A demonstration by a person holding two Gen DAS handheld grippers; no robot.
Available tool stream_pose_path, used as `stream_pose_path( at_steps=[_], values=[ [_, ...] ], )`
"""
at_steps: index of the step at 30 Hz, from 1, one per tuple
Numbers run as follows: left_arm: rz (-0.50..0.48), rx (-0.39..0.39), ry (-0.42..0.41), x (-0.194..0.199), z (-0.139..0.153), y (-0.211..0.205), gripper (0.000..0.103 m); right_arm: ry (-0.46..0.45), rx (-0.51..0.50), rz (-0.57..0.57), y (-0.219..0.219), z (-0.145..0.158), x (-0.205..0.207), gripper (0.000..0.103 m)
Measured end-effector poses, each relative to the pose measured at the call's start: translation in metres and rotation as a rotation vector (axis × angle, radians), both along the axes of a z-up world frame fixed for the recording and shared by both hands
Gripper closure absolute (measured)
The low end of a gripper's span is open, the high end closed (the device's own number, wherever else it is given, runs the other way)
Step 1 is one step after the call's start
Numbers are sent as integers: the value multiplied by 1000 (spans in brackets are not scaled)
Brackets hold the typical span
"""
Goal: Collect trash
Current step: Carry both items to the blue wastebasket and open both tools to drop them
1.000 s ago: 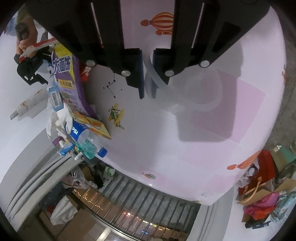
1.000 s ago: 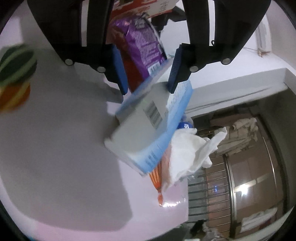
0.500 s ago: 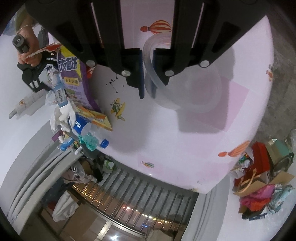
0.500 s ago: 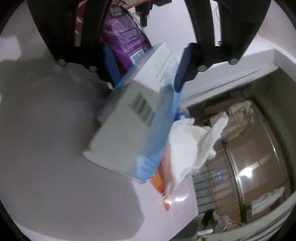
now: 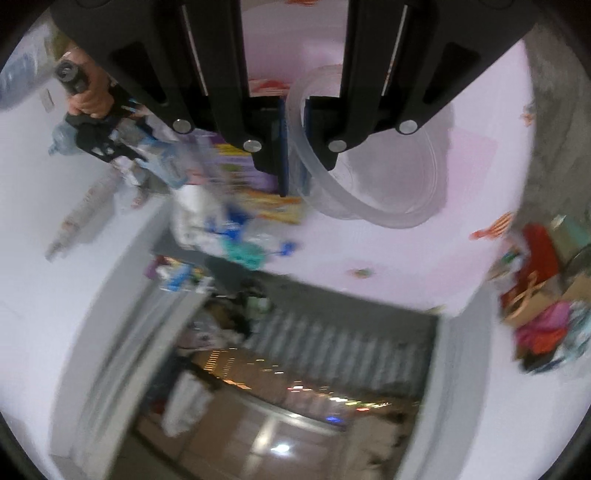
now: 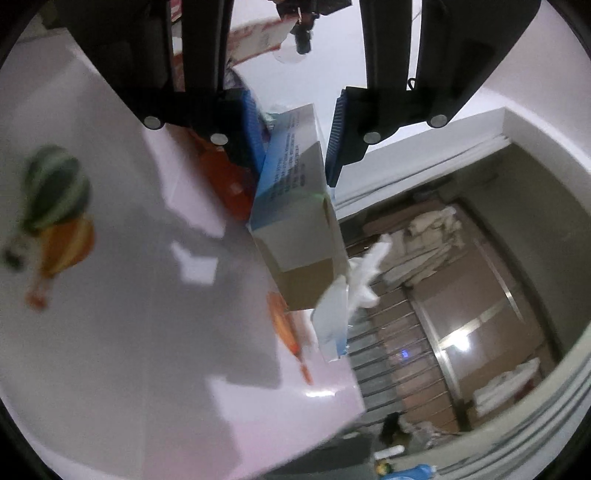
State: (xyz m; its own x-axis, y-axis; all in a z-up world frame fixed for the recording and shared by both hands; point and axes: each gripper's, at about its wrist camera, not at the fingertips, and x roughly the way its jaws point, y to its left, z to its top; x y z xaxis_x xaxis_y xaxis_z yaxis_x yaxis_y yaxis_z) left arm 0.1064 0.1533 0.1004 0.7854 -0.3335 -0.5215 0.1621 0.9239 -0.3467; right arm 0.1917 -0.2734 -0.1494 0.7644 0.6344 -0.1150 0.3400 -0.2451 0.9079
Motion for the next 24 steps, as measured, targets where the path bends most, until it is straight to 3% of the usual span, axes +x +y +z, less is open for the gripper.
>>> stream_pose_path(
  at_steps=[7,12,15,18,24],
  values=[
    [-284,-5,-69,-2,35,-116,99,-116,-24,-88,-66,30,-48,71],
    [-478,-18,-36,10,39,-216,99,-106,-70,-218,-133,29,-98,71],
    [-588,-8,23,21,28,-285,99,-48,-118,-297,-172,21,-132,71],
    [-692,-11,111,34,10,-356,99,42,-231,-354,-214,14,-159,71],
    [-849,17,284,58,-43,-485,99,167,-342,-425,-273,-1,-171,71]
  ],
)
